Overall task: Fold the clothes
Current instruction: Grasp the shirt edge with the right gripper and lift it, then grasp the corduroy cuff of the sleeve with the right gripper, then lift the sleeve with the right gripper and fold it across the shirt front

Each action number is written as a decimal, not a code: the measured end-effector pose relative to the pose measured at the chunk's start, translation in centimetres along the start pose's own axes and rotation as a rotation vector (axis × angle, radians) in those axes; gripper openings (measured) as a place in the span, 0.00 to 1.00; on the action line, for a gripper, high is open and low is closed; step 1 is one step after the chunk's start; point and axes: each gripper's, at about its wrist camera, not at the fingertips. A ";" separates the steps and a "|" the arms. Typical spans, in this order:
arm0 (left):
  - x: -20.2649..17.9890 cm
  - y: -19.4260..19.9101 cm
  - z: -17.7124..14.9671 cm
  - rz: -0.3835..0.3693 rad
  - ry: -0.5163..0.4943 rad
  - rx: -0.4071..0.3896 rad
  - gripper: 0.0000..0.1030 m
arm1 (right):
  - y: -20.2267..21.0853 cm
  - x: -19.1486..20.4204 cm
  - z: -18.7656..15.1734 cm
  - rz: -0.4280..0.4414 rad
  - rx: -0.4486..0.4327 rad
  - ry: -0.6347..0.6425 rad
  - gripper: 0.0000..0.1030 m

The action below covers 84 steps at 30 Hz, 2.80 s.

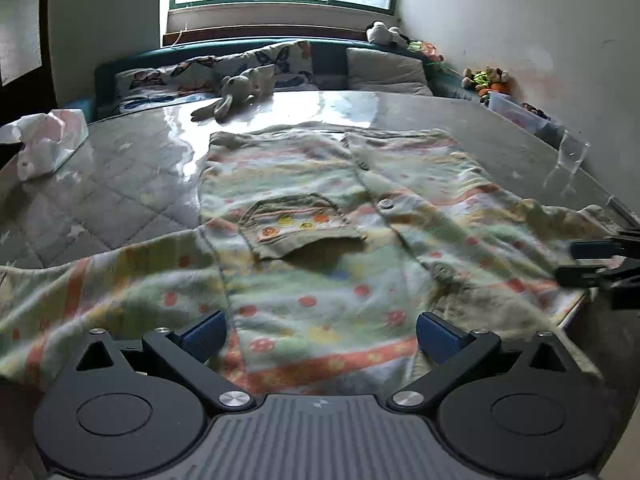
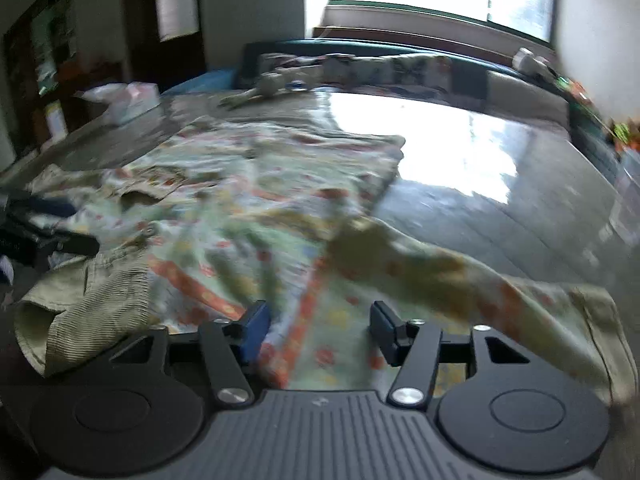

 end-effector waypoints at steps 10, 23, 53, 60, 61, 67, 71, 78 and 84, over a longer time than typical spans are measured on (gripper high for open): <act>-0.1 0.1 -0.3 0.004 -0.001 -0.007 1.00 | 3.1 -5.8 -0.9 -0.156 -0.099 -0.219 0.57; -0.1 0.1 -0.4 0.024 0.007 -0.003 1.00 | 2.8 -12.4 -0.9 -0.355 -0.138 -0.341 0.54; -0.7 0.1 -0.9 0.056 -0.008 -0.031 1.00 | 2.9 -14.6 -1.5 -0.471 -0.162 -0.444 0.59; -0.7 0.1 -0.9 0.059 -0.008 -0.029 1.00 | 3.4 -14.3 -1.4 -0.428 -0.174 -0.467 0.14; -0.7 0.1 -0.9 0.059 -0.008 -0.029 1.00 | 3.6 -14.2 -1.2 -0.426 -0.181 -0.465 0.12; -0.7 0.1 -0.8 0.060 -0.010 -0.028 1.00 | 5.6 -12.0 0.7 -0.348 -0.255 -0.427 0.09; -0.6 0.2 -0.8 0.061 -0.007 -0.023 1.00 | 6.6 -8.6 3.5 -0.210 -0.293 -0.351 0.09; 0.2 0.9 -0.7 0.043 0.048 -0.016 1.00 | 5.8 -0.6 8.2 0.043 -0.296 -0.165 0.08; 1.7 2.5 -1.3 0.069 0.103 -0.024 1.00 | 3.1 6.1 10.8 0.197 -0.257 -0.014 0.08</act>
Point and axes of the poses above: each gripper's, at about its wrist camera, not at the fingertips, and y roughly against the way its jaws point, x to its left, z to its top, and after that the axes turned 8 degrees about -y, right-handed
